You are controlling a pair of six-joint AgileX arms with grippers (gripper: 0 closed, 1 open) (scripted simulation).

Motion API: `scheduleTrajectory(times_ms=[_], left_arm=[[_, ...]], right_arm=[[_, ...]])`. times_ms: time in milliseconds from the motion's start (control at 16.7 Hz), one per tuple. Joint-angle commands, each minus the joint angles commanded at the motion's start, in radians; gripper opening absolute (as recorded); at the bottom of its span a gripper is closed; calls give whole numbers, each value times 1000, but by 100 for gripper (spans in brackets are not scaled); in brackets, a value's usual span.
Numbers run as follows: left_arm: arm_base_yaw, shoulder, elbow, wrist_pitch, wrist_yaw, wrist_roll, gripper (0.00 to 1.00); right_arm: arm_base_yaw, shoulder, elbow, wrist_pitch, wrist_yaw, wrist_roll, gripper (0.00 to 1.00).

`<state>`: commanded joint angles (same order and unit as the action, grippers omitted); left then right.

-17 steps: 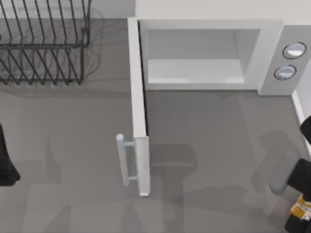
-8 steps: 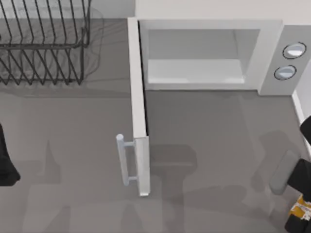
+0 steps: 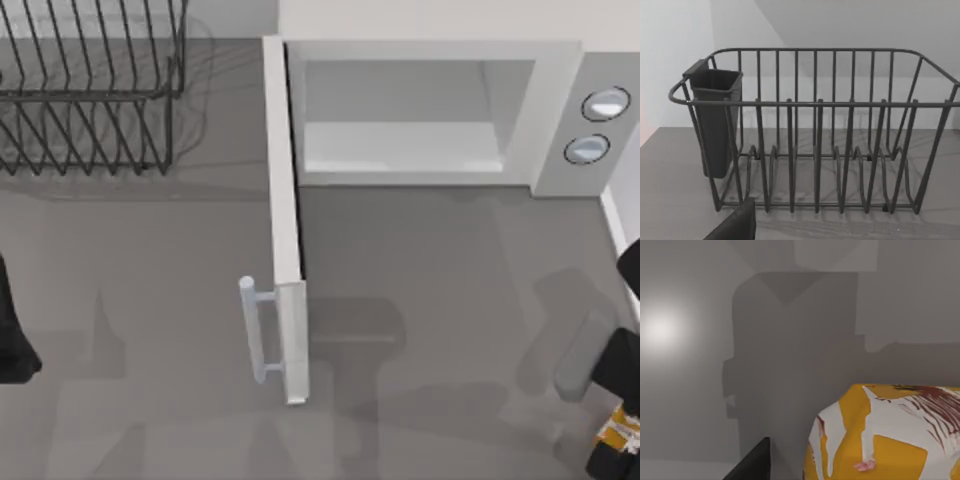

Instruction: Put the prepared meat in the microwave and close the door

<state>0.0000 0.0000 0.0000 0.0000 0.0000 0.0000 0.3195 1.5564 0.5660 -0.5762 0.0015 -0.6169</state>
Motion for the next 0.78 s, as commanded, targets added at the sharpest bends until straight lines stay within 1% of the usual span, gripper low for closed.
scheduleTrajectory(times_ms=[60, 120, 240, 360, 660, 780], left_arm=[[0, 0, 0, 0, 0, 0, 100], [0, 0, 0, 0, 0, 0, 100], [0, 0, 0, 0, 0, 0, 100], [0, 0, 0, 0, 0, 0, 100], [0, 0, 0, 0, 0, 0, 100], [0, 0, 0, 0, 0, 0, 100]], right_arm=[[0, 0, 0, 0, 0, 0, 0], [-3, -74, 45, -99, -18, 4, 0], [-3, -82, 60, -115, -18, 2, 0], [-3, -109, 108, -172, -18, -1, 0], [-4, -181, 246, -451, -18, -4, 0], [-6, -219, 304, -529, -18, -5, 0]])
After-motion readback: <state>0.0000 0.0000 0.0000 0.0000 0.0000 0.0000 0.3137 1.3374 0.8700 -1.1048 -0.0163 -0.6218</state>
